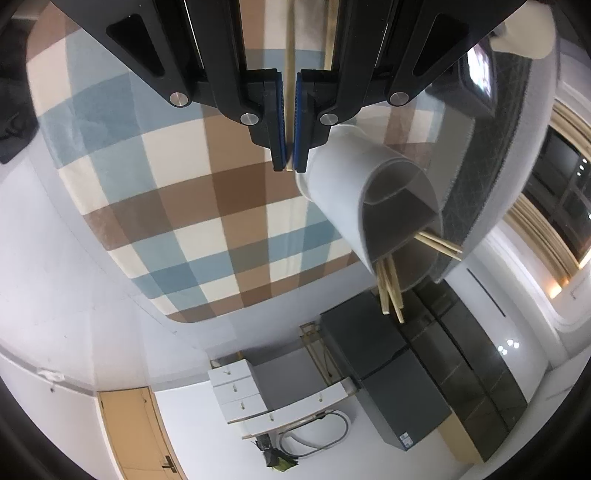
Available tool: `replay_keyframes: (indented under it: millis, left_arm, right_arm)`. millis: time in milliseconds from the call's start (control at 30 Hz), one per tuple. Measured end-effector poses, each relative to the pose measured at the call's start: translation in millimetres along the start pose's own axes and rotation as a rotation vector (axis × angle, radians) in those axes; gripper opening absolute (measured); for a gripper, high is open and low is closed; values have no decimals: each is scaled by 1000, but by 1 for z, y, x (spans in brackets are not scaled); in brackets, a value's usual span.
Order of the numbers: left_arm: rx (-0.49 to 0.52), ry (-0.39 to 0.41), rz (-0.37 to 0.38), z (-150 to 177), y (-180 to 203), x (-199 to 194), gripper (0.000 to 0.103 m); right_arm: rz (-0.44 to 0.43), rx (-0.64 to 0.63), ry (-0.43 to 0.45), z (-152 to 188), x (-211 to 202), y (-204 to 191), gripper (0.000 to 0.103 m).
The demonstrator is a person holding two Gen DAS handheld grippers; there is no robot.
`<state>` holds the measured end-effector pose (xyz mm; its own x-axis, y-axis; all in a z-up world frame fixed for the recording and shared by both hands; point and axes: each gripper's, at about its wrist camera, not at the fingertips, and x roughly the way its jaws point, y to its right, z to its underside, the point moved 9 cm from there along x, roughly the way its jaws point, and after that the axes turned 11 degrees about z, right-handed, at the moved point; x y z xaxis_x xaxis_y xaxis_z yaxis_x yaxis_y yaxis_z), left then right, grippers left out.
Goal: Organize utensils
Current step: 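Grasp a wooden chopstick with the right tool while the left tool grasps another, then lift both held chopsticks up over the white holder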
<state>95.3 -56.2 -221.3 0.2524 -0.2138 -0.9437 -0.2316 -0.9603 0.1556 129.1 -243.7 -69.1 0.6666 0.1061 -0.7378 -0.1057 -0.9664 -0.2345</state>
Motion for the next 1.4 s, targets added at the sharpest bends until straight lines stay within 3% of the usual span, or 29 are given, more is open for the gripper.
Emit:
replay_keyframes:
  millis: [100, 200, 267, 367, 433, 467, 633, 833, 1000, 1200, 1333, 1367, 1400]
  left_arm:
    - [22, 12, -2, -15, 1, 5, 87]
    - [24, 19, 17, -30, 2, 9, 77]
    - [35, 28, 21, -40, 4, 10, 63]
    - [69, 44, 34, -44, 11, 12, 35]
    - [90, 50, 66, -46, 18, 14, 6]
    - [107, 53, 77, -42, 22, 14, 3]
    - [149, 53, 142, -15, 20, 7, 2]
    - [164, -27, 232, 17, 11, -5, 2]
    - [143, -46, 174, 18, 9, -7, 3]
    - [211, -36, 104, -2, 29, -1, 23]
    - [198, -52, 107, -14, 41, 7, 21]
    - [198, -65, 112, -15, 43, 8, 17]
    - [198, -73, 113, -17, 46, 9, 5]
  right_arm:
    - [24, 3, -9, 1, 4, 5, 4]
    - [31, 30, -11, -1, 6, 13, 4]
    - [29, 55, -13, -4, 6, 18, 4]
    - [26, 76, -16, -7, 8, 24, 4]
    - [27, 79, -20, -8, 9, 25, 4]
    - [27, 80, -21, -8, 9, 25, 4]
    - [26, 77, -20, -7, 9, 24, 4]
    - [28, 57, -1, -5, 5, 18, 4]
    - [30, 33, 7, -1, 1, 11, 4]
    - [28, 40, 15, -4, 0, 16, 4]
    - [21, 70, 10, -7, 2, 21, 4]
    - [20, 72, 12, -8, 2, 22, 4]
    - [18, 71, 14, -9, 2, 21, 4]
